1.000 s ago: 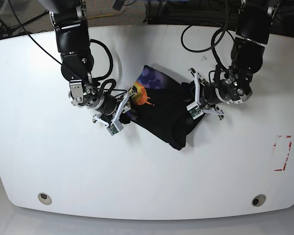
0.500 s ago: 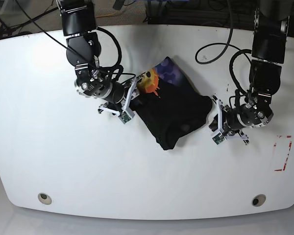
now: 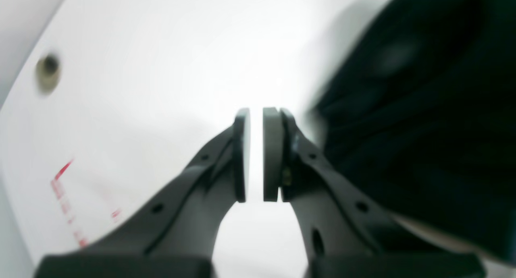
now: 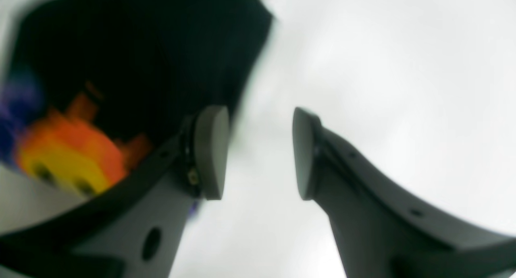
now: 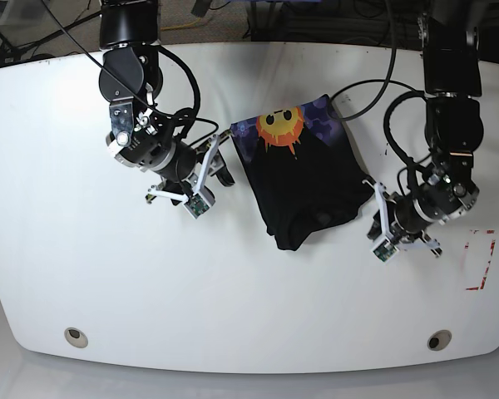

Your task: Fold the T-shirt properly

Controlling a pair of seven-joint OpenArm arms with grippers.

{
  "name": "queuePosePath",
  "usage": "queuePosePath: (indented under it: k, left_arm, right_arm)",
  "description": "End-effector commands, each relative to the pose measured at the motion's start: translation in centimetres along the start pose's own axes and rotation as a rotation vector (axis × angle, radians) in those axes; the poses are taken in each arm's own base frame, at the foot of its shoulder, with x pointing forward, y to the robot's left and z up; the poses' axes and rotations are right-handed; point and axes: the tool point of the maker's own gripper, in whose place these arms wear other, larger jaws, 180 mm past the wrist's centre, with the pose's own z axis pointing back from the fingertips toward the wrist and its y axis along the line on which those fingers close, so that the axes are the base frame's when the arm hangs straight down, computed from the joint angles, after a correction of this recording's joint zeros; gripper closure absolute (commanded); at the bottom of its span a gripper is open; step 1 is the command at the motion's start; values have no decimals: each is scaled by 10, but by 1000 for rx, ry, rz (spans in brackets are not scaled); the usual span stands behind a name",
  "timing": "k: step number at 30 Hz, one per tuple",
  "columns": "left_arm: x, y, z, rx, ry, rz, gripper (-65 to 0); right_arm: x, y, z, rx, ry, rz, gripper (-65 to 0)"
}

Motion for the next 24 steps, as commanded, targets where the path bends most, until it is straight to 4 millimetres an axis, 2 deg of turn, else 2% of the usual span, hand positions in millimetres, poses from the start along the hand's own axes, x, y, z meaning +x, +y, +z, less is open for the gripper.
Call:
queuePosePath:
  k: [1, 6, 8, 12, 14, 17, 21, 24]
  left_arm:
    - [16, -9, 6, 6, -43, -13, -43]
    - [25, -65, 10, -63, -98, 20, -43]
    - [23, -80, 9, -90, -100, 47, -43]
    - [8, -103, 6, -135, -71, 85, -43]
    - [-5, -112, 4, -157, -43, 101, -43]
    - [-29, -114, 2, -171, 18, 112, -43]
    - [-66, -107, -4, -182, 98, 117, -43]
    - [-76, -95, 0, -167, 105, 96, -43]
  right_arm:
    - [12, 1, 0, 12, -48, -2, -239]
    - [-15, 11, -8, 42, 15, -39, -239]
    - [-18, 20, -13, 64, 22, -52, -239]
    - [-19, 49, -25, 133, 34, -47, -239]
    - [-25, 66, -29, 171, 52, -48, -239]
    - [-20, 87, -35, 217, 43, -51, -238]
    - [-19, 99, -41, 244, 45, -77, -238]
    - [-17, 102, -42, 251, 42, -82, -238]
